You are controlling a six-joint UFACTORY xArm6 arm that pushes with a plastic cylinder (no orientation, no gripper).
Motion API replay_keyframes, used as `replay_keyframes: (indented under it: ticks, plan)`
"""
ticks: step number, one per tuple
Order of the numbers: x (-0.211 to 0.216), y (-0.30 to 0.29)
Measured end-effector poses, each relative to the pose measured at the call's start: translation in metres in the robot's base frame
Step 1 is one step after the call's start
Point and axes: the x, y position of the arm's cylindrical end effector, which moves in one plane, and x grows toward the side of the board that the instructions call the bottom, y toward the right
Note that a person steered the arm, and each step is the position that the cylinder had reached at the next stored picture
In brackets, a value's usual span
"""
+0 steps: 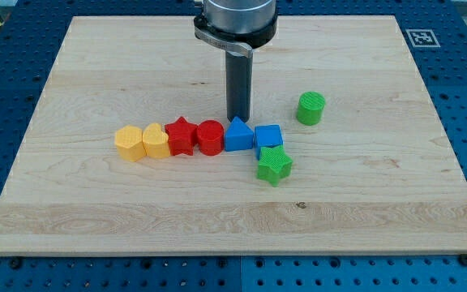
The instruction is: Move your arm to the yellow hexagon
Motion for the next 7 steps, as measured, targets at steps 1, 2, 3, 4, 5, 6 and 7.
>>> replay_keyframes:
  ticks: [1, 2, 3, 4, 5, 6, 7]
  plan:
    - [-0.008, 0.000]
    - [-0.012, 0.000]
    - [-0.015, 0.000]
    - [-0.017, -0.011]
    - [-0.017, -0.026]
    - [-0.017, -0.035]
    - [-0.019, -0.048]
